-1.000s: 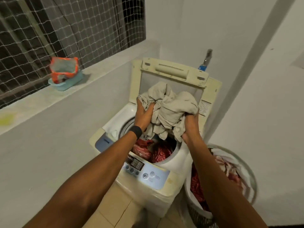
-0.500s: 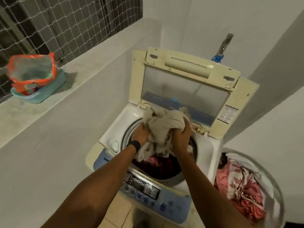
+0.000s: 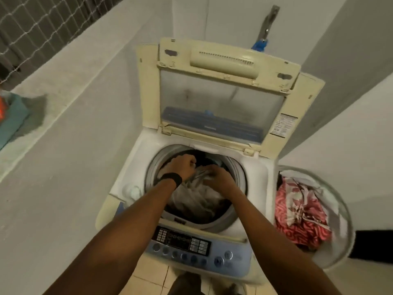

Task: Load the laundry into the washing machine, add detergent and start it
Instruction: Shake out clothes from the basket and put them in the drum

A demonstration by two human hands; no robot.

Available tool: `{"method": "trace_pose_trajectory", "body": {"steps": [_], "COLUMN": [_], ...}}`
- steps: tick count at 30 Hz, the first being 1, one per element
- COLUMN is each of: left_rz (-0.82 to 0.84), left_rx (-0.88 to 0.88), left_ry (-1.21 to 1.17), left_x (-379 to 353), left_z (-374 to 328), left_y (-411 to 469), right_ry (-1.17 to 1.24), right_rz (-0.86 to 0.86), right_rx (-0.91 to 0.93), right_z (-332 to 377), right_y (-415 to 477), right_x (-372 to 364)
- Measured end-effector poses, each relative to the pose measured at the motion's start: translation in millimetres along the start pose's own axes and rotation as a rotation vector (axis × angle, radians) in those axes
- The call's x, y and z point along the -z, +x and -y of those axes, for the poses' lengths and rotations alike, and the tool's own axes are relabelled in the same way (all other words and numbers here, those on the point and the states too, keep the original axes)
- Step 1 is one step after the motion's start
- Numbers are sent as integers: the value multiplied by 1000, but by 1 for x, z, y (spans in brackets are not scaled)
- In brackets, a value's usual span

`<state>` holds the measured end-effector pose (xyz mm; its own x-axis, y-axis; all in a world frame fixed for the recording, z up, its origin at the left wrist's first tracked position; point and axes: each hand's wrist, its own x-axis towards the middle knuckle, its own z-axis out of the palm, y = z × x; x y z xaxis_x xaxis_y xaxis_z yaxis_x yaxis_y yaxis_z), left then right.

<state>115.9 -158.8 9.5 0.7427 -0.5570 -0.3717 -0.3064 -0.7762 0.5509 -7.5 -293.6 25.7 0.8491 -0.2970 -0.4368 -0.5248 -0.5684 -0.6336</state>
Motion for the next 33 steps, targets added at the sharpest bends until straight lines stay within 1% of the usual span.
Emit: {"method": "trace_pose_trajectory", "body": {"steps": [3,6,9,12,18,22,25,27,29,31,33], "left_rz": [-18,-10,29,71,175,244,291,301,328,369,340], "left_rx": [-102,-187,-259,-353,-413,-415,-367,-274,-141,25,189], "left_ry": [19,5,-29,-28,35,58,25,-1,-46,-70,-141], "left_x": [-10,-29,-52,-79,-143,-184,-219,-250,-277,-316,-368], "left_z": [-31,-72,-120,-169,-246,-281,-298,-304,-300,-282,-251], "left_y": [-1,-2,-5,-11,-15,-12,-3,9,17,35,58], "right_ry": [94,124,254,315,364,391,369,386,367,365,373], "right_rz": [-161,-300,-414,-524,-614,-597,-555,-501,-454,-442,-425], "right_rx": [-14,-26,-60,-92,-183,-263,-316,-369,-380,-388,-390], "right_z": [-21,-45,-76,-115,-200,-251,-285,-309,-329,-351,-369], "right_y": [-20,-43,-67,-87,-118,-125,-124,-121,-121,-121,-123], "right_x": [25,56,83,104,139,155,160,163,159,155,152]}}
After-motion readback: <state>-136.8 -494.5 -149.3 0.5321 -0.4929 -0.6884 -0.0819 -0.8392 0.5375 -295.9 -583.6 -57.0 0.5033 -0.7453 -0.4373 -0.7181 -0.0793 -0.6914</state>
